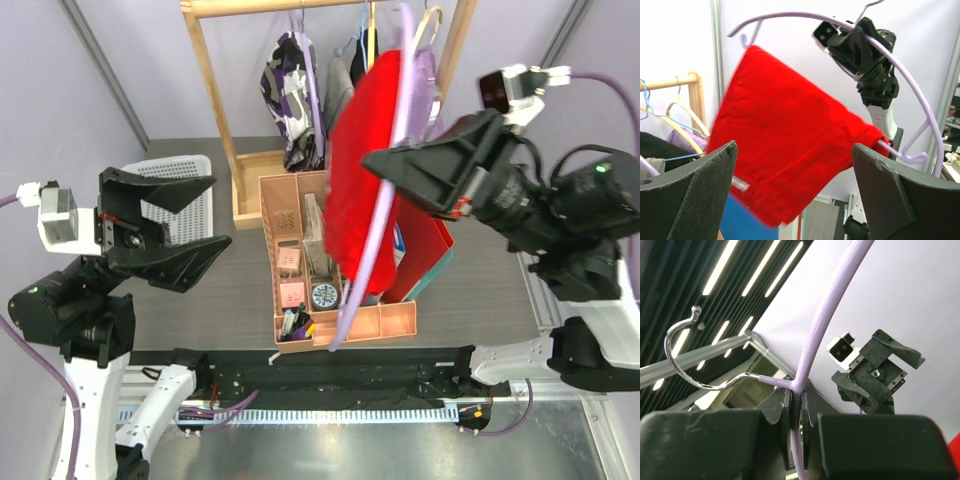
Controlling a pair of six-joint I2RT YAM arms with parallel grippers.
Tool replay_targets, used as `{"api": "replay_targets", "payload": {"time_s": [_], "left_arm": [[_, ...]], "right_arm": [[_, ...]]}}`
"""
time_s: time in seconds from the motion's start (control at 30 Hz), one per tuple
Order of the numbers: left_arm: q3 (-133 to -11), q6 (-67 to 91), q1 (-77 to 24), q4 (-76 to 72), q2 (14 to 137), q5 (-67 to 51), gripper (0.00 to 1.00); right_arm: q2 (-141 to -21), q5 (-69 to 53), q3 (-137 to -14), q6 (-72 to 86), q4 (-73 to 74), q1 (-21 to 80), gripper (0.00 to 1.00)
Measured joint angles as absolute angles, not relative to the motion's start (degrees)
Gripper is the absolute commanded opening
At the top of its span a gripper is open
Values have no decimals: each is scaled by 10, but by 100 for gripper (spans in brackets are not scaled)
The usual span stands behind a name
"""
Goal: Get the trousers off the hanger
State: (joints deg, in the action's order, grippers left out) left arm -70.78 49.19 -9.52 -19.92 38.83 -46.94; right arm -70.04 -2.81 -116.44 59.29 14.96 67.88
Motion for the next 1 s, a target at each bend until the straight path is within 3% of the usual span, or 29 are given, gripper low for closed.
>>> {"api": "replay_targets", "payload": {"time_s": [0.13, 0.27, 0.43, 0.5, 0.6, 0.8, 1.0], "left_arm": [[-708, 486, -130, -231, 439, -475, 94], [-709, 412, -265, -187, 500, -434, 94], [-713, 237, -513, -79, 557, -300, 93], [-701, 156, -604, -69, 559, -235, 88], [-668, 39, -726, -84, 547, -147, 83], [-651, -223, -919, -163, 595, 50, 83], [-724, -349, -965, -175, 734, 209, 78]], "right_arm": [[-651, 30, -1145, 571, 162, 679, 1], [-617, 75, -1124, 546, 165, 679, 1], [-595, 117, -1111, 537, 175, 679, 1], [-588, 130, -1108, 538, 184, 679, 1], [-581, 140, -1106, 542, 192, 679, 1], [-563, 157, -1099, 558, 220, 679, 1], [-542, 162, -1099, 568, 232, 679, 1]]}}
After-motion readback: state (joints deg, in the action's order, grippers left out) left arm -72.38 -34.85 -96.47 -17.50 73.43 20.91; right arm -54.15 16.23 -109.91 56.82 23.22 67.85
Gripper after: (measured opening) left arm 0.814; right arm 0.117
